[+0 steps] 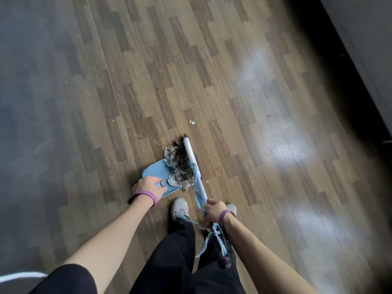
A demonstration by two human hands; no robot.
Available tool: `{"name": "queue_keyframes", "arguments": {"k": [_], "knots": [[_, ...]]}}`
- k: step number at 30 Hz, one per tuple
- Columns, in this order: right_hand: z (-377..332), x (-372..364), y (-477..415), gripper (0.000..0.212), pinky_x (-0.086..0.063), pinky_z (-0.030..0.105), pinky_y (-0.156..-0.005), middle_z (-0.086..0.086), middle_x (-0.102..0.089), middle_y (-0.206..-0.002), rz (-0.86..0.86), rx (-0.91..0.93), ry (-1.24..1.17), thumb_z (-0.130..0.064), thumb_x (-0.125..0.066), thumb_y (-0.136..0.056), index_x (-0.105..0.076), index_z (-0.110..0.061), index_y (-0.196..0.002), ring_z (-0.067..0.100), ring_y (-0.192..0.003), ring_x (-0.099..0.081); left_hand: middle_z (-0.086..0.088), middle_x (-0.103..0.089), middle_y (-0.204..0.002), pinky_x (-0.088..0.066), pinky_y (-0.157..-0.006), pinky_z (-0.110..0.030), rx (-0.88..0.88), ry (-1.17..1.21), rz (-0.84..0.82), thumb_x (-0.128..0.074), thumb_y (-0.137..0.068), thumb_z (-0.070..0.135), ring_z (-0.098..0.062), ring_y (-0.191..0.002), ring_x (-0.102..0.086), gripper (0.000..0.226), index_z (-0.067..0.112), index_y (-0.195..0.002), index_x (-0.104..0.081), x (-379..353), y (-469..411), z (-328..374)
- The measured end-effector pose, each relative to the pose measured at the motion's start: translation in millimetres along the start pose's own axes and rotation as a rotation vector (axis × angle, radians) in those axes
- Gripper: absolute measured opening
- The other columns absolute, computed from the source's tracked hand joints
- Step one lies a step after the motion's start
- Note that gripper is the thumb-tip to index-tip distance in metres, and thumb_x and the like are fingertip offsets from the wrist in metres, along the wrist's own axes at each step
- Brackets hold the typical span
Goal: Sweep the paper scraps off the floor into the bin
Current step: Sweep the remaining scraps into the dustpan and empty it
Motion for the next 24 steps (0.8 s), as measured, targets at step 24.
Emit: {"name": "queue_keyframes", "arguments": {"k": [24], "knots": [[0.5, -11.5, 53.3, 0.04, -0.035, 0.022, -0.033, 0.007, -0.042, -0.054, -0.052, 0.058, 0.077, -0.002, -0.031, -0.098, -0.043, 0.003, -0.136, 0.012, -0.029, -0.039, -0.007, -0.069, -0.101, -0.045, -0.073, -0.024, 0.186, 0.276, 0.077, -0.067, -0.078, 0.034, -0.03, -0.088, -0.059, 0.02, 0.021, -0.092, -0.072, 1.4, 22.7, -74.4]]}}
Point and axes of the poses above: each hand's wrist, its own y-axis away from the middle knuckle, its own x-axis out of the back of the hand, z = x × y, the point moved 7 cm from there along -y, towards the middle knuckle
